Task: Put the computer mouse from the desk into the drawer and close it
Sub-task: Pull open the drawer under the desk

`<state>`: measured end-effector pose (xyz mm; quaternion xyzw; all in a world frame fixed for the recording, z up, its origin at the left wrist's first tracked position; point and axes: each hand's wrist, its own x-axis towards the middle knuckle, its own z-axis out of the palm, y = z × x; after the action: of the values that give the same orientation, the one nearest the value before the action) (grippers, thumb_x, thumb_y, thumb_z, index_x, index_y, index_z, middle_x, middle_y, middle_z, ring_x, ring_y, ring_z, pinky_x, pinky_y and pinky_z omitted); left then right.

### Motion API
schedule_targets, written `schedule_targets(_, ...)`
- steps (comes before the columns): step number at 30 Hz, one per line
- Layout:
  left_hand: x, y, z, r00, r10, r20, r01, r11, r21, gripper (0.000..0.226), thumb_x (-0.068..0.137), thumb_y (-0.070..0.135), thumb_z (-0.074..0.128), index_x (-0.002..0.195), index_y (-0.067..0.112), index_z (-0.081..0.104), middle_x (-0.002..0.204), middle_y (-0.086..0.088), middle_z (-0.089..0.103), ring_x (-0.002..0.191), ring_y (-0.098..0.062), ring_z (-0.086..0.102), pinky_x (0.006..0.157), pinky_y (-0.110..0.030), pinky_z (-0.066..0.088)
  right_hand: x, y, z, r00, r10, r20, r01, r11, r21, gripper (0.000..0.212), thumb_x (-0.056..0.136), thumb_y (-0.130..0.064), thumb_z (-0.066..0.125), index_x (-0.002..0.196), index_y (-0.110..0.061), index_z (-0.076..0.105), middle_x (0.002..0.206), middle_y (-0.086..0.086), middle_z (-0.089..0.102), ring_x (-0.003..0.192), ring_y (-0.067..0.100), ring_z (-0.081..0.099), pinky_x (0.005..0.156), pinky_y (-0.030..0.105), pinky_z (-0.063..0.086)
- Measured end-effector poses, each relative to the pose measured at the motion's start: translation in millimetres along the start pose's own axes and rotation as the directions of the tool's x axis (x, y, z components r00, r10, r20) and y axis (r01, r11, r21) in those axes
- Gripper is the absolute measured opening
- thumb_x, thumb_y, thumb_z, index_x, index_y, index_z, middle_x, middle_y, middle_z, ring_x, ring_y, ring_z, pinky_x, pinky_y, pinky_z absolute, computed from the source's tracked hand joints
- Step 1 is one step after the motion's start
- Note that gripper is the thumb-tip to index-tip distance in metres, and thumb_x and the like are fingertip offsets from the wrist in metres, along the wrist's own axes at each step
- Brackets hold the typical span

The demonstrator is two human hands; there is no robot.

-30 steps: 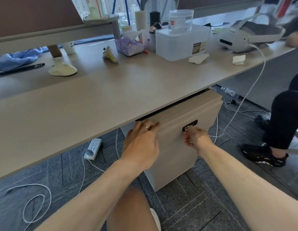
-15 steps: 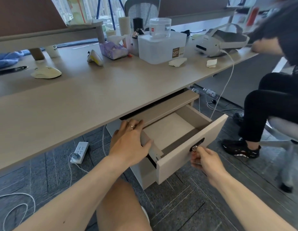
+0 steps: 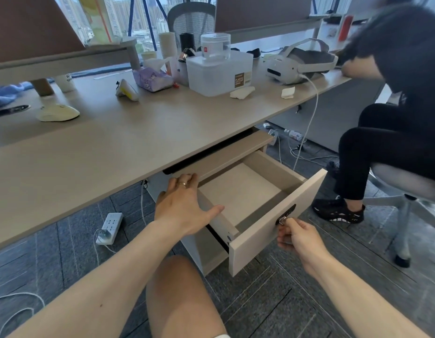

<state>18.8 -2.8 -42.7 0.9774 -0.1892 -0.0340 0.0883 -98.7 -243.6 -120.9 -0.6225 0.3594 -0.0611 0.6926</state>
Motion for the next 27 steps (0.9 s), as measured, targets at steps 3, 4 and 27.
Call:
schedule_targets(3, 1, -1, 0, 1.000, -0.001, 0.002, 0.001, 1.000, 0.007, 0.112, 0.077, 0.087, 0.046, 0.162, 0.021, 0.014, 0.169, -0.002, 0.018, 0.152, -0.027, 0.013, 0.115, -0.051, 0.035, -1, 0, 0, 1.000, -0.009, 0.003, 0.009, 1.000, -0.006, 0.025, 0.098, -0.016, 0.050, 0.079, -0.006, 0.063, 0.067, 0.011, 0.060, 0.063, 0.025, 0.059, 0.067, 0.039, 0.054)
schedule_targets(4, 1, -1, 0, 1.000, -0.002, 0.002, 0.002, 1.000, 0.006, 0.112, 0.077, 0.086, 0.047, 0.162, 0.021, 0.014, 0.169, -0.001, 0.018, 0.152, -0.027, 0.013, 0.114, -0.051, 0.035, -2, -1, 0, 1.000, -0.010, 0.005, 0.010, 1.000, -0.009, 0.025, 0.098, -0.016, 0.050, 0.079, -0.006, 0.063, 0.067, 0.011, 0.059, 0.063, 0.025, 0.059, 0.067, 0.039, 0.054)
schedule_targets(27, -15, -46, -143, 0.928, -0.023, -0.371, -0.111, 0.935, -0.337, 0.063, 0.089, 0.064, 0.060, 0.137, 0.024, 0.061, 0.127, 0.005, 0.070, 0.115, -0.013, 0.064, 0.102, -0.038, 0.050, -60, -153, 78, 0.634, -0.727, 0.265, 0.745, 0.481, -0.463, 0.026, 0.098, -0.045, 0.049, 0.104, -0.021, 0.057, 0.096, -0.009, 0.061, 0.090, 0.004, 0.058, 0.071, 0.019, 0.040)
